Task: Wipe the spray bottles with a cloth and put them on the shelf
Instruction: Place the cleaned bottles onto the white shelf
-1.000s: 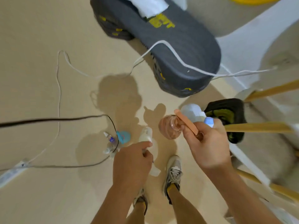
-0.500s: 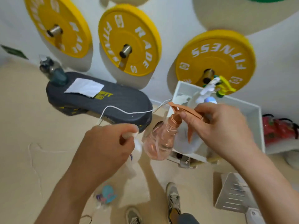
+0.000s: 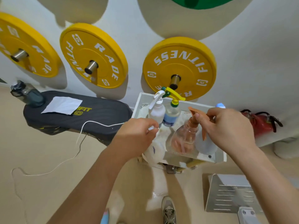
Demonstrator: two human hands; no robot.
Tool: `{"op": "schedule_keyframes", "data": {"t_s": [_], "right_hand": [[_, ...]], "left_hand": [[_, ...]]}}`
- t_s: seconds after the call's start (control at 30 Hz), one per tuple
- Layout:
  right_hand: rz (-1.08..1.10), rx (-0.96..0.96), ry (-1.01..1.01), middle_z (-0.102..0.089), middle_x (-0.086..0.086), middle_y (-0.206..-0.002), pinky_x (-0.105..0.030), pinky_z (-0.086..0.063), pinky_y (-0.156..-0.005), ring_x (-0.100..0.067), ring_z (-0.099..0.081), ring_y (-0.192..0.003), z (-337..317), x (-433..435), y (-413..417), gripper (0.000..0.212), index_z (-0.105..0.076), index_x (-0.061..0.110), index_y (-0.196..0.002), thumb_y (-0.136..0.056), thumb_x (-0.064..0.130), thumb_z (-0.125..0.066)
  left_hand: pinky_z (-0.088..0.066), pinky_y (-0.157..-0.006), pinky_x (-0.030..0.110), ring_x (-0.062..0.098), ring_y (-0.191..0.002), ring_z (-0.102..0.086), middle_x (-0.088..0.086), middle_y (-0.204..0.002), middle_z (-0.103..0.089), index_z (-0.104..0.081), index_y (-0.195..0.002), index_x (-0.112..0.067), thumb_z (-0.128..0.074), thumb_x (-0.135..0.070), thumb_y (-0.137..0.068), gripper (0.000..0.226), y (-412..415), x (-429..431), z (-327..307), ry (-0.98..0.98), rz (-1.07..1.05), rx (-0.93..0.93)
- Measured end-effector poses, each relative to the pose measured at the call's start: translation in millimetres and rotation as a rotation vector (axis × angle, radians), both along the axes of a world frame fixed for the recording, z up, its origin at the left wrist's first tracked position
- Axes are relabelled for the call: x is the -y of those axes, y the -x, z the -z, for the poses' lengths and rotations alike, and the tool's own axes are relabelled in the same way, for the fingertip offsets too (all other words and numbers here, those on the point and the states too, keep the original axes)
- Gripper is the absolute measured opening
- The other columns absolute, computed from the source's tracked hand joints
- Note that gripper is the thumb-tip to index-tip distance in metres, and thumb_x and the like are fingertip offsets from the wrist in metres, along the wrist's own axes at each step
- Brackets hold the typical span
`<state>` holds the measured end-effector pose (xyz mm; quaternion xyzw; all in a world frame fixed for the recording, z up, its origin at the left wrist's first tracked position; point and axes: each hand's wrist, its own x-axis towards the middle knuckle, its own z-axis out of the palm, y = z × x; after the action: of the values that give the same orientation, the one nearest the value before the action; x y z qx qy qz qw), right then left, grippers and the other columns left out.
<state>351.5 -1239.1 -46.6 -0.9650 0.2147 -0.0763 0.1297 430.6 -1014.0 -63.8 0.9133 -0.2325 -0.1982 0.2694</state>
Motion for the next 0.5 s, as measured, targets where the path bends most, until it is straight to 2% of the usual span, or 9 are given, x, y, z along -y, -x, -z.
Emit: {"op": "schedule_keyframes", "data": {"t_s": [0.1,0.17,0.27,0.37,0.43,0.5], "right_hand": [[0.014,0.044,0.014,-0.054,-0.004,-0.06,-0.032,-0.031,-0.048,-0.029,-0.055,-0.068,26.4,20.4,-13.7,0.066,-0.059,0.018,-0.059,-0.087,0.071,-0.033],[0.028,0.042,0.03,-0.055,-0.004,-0.065,-0.03,-0.029,-0.048,-0.027,-0.055,-0.071,42.7,29.5,-22.6,0.067,-0.058,0.019,-0.059,-0.087,0.073,-0.03],[0.027,-0.021,0.026,-0.057,-0.006,-0.073,-0.029,-0.028,-0.05,-0.028,-0.057,-0.076,65.7,37.1,-32.0,0.059,-0.054,0.024,-0.062,-0.09,0.071,-0.034],[0.017,-0.083,0.003,-0.054,-0.006,-0.078,-0.03,-0.031,-0.055,-0.031,-0.058,-0.081,84.6,39.8,-36.3,0.048,-0.06,0.026,-0.073,-0.094,0.065,-0.041],[0.017,-0.09,-0.002,-0.054,-0.007,-0.078,-0.03,-0.03,-0.054,-0.03,-0.057,-0.08,88.5,41.9,-42.2,0.046,-0.06,0.025,-0.074,-0.094,0.064,-0.046],[0.001,-0.159,-0.058,-0.06,-0.005,-0.075,-0.031,-0.036,-0.053,-0.028,-0.06,-0.077,87.9,47.3,-50.7,0.049,-0.063,0.024,-0.074,-0.088,0.069,-0.049]], "left_hand": [[-0.041,-0.07,0.022,0.016,-0.085,-0.062,-0.003,-0.088,-0.072,-0.069,-0.107,-0.03,-0.047,-0.034,-0.1,0.023,-7.1,27.1,25.1,-0.025,0.035,0.101],[-0.041,-0.068,0.025,0.021,-0.081,-0.063,0.001,-0.081,-0.072,-0.071,-0.103,-0.026,-0.046,-0.033,-0.101,0.025,-11.1,41.9,41.0,-0.036,0.055,0.195],[-0.046,-0.064,0.031,0.029,-0.073,-0.064,0.006,-0.073,-0.07,-0.073,-0.097,-0.02,-0.046,-0.031,-0.097,0.029,-18.4,60.3,57.9,0.0,0.06,0.261],[-0.054,-0.072,0.039,0.029,-0.078,-0.066,0.008,-0.081,-0.072,-0.074,-0.105,-0.019,-0.05,-0.029,-0.097,0.027,-23.6,74.9,63.6,0.013,0.059,0.235],[-0.054,-0.077,0.039,0.027,-0.084,-0.066,0.007,-0.089,-0.073,-0.072,-0.11,-0.021,-0.05,-0.029,-0.1,0.026,-26.2,82.7,64.2,-0.016,0.061,0.201],[-0.054,-0.078,0.038,0.026,-0.086,-0.065,0.007,-0.09,-0.072,-0.072,-0.111,-0.02,-0.049,-0.031,-0.1,0.027,-29.1,89.9,65.7,-0.023,0.059,0.195]]}}
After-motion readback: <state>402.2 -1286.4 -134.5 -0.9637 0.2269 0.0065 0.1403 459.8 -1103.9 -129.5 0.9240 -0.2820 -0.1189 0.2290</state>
